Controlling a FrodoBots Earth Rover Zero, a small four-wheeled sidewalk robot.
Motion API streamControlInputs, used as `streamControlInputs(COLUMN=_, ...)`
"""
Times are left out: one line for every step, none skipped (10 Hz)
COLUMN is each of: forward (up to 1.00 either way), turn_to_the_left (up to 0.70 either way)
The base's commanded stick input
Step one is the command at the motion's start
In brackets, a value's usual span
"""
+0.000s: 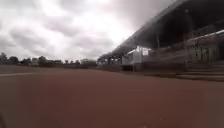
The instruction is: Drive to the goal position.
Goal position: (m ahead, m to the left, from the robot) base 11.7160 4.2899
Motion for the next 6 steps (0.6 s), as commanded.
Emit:
streamControlInputs(forward=0.70, turn_to_the_left=0.00)
streamControlInputs(forward=0.70, turn_to_the_left=0.00)
streamControlInputs(forward=0.70, turn_to_the_left=0.00)
streamControlInputs(forward=0.70, turn_to_the_left=0.00)
streamControlInputs(forward=0.70, turn_to_the_left=0.00)
streamControlInputs(forward=0.70, turn_to_the_left=0.00)
